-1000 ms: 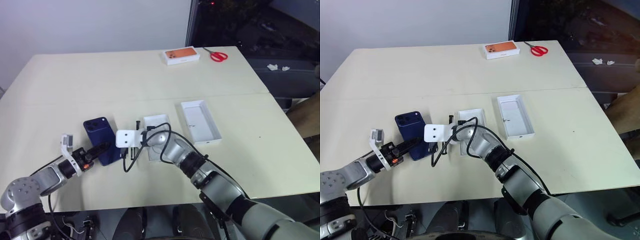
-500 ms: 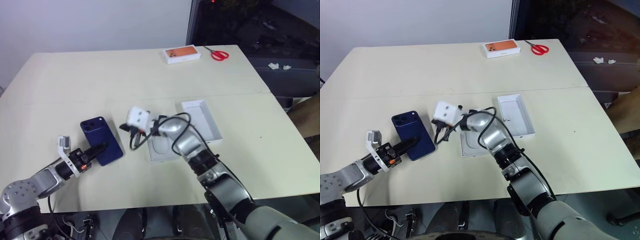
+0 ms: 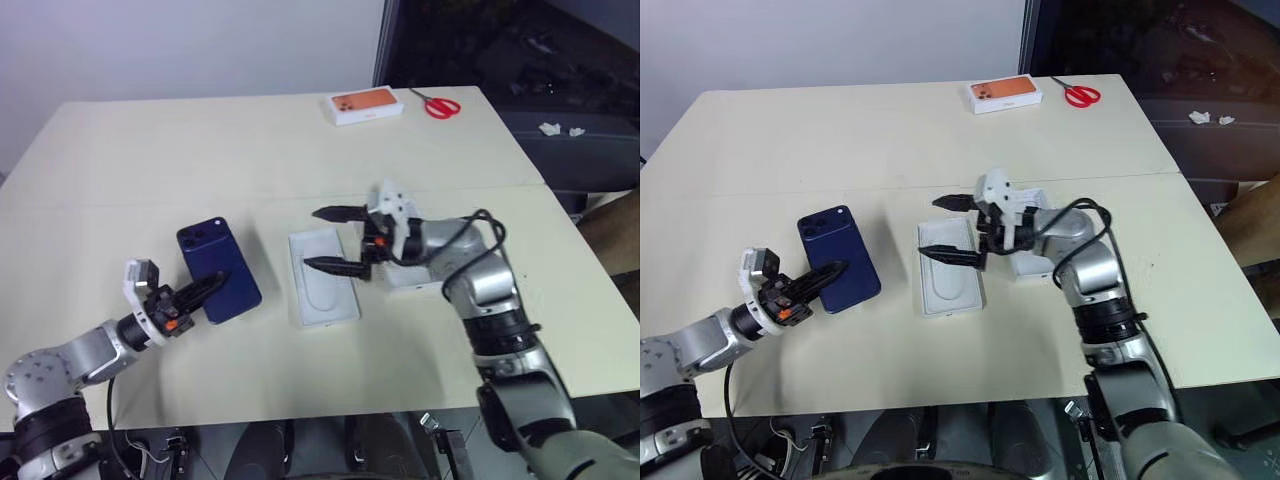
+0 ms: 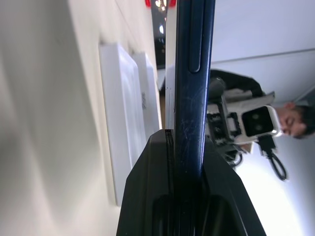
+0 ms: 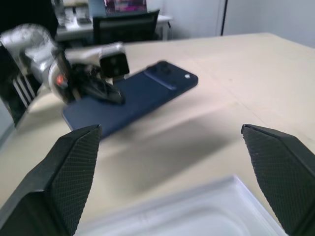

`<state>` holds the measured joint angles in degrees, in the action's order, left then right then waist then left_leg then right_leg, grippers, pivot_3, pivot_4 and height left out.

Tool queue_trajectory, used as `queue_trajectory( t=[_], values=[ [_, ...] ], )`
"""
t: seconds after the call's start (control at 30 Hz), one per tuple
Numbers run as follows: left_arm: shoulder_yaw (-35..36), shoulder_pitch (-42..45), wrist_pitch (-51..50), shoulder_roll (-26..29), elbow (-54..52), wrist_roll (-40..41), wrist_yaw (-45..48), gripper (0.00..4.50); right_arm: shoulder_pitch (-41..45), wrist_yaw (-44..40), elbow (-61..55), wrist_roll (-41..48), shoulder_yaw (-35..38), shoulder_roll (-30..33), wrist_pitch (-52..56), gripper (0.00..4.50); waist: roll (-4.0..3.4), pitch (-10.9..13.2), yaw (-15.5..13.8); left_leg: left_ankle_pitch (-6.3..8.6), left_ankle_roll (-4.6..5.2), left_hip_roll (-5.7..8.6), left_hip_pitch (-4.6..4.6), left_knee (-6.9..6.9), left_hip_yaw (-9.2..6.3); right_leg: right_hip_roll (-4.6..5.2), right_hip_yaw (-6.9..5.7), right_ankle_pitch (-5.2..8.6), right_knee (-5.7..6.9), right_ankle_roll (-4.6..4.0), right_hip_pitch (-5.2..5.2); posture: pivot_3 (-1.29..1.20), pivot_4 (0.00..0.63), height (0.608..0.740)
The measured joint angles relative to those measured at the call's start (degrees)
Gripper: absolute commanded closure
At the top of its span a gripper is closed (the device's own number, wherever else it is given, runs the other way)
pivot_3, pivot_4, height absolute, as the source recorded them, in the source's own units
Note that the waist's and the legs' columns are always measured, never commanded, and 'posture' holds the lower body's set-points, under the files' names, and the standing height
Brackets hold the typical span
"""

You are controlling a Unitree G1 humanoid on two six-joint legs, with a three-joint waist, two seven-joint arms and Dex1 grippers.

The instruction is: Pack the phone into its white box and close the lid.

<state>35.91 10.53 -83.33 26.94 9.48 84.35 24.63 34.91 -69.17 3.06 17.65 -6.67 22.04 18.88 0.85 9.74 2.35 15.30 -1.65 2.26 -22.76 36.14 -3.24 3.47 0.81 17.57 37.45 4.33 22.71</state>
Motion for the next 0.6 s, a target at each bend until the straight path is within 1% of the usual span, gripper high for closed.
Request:
queue_trajectory(
  t=[0.1,0.23,0.4,0.5,0.6],
  values=[
    [-0.6,1.1,0.2,0.7,1.9,1.3,-1.1,4.50,-3.1,-2.9,-0.8,-1.2,-2.1,4.1,-2.8,0.02,0.02,0.0,-0.2,-0.01,-0.01,0.00,-0.05,0.01,-0.02,0.00,-0.03,0.00,0.01,0.00,0.05,0.00,0.150,0.740],
    [-0.6,1.7,1.8,3.9,2.5,1.4,-1.0,4.50,-6.7,-5.4,-4.2,-3.3,-6.2,7.7,-5.8,0.02,0.02,0.0,0.1,-0.02,-0.04,-0.02,-0.06,0.04,-0.02,-0.02,-0.02,0.00,0.05,0.00,0.06,0.00,0.150,0.740],
    [-1.0,1.6,2.0,4.4,2.9,1.4,0.1,4.50,-8.0,-3.3,-6.9,-8.4,-11.7,8.0,-7.6,0.02,0.03,0.0,-0.4,-0.13,-0.21,-0.02,-0.06,0.09,-0.04,-0.02,-0.03,0.00,0.07,0.00,0.04,0.00,0.150,0.740],
    [-1.1,1.3,3.1,4.5,2.9,1.3,0.1,4.50,-9.3,-2.5,-5.8,-12.0,-15.1,8.6,-9.3,0.02,0.03,0.0,-1.1,-0.16,-0.27,-0.01,-0.09,0.13,-0.03,-0.01,-0.02,0.00,0.06,0.00,0.06,0.00,0.150,0.740],
    [-1.4,0.6,3.6,4.5,2.9,1.3,0.1,4.50,-9.2,-1.4,-4.1,-14.4,-16.4,8.7,-11.3,0.02,0.04,0.0,-1.5,-0.16,-0.28,-0.01,-0.09,0.13,-0.04,-0.01,-0.03,0.00,0.07,0.00,0.06,0.00,0.150,0.740]
  ],
)
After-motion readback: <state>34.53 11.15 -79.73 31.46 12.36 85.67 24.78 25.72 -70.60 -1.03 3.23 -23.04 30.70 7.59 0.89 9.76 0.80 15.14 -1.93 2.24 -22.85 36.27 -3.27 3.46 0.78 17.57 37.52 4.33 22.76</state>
